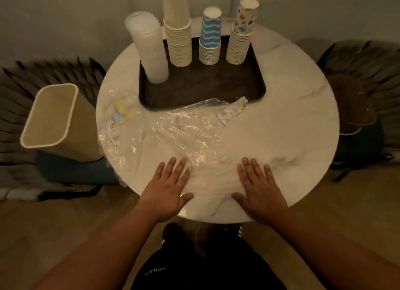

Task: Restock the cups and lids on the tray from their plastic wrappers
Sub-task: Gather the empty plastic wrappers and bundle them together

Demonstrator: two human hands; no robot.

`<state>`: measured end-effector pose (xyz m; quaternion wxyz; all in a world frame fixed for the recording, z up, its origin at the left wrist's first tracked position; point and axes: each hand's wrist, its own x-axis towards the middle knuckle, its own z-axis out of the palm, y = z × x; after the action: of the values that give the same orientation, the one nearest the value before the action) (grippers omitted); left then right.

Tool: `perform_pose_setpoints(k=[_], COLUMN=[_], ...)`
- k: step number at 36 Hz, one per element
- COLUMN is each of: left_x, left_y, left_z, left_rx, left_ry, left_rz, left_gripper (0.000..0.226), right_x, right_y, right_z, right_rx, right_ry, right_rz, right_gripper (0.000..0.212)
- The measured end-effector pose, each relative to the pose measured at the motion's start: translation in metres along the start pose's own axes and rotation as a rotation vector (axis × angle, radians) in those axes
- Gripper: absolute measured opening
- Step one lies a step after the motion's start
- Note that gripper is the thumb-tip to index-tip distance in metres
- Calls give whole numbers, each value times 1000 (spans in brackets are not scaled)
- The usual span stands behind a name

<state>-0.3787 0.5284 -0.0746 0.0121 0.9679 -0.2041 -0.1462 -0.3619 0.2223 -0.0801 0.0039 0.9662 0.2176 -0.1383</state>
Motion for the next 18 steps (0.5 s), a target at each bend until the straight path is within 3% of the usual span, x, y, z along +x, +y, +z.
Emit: perform_pose_setpoints(k=[6,11,13,18], left_x=[-4,-15,-22,-33], left_y=[-9,-10,-9,-11], left_z=[-6,-12,-12,-17], left_rx=[-30,-33,-37,-17], left_ry=[-30,38,64,170], left_rz=[46,58,110,194], left_gripper=[72,58,49,42], right_x=[-15,-13,-7,1], right_y=[-26,-100,-118,-113], right_z=[-12,-21,-13,1], right_rx=[81,226,195,100], right_ry=[121,303,265,101], right_rz=[133,-280,-334,-116], right_gripper=[78,51,52,75])
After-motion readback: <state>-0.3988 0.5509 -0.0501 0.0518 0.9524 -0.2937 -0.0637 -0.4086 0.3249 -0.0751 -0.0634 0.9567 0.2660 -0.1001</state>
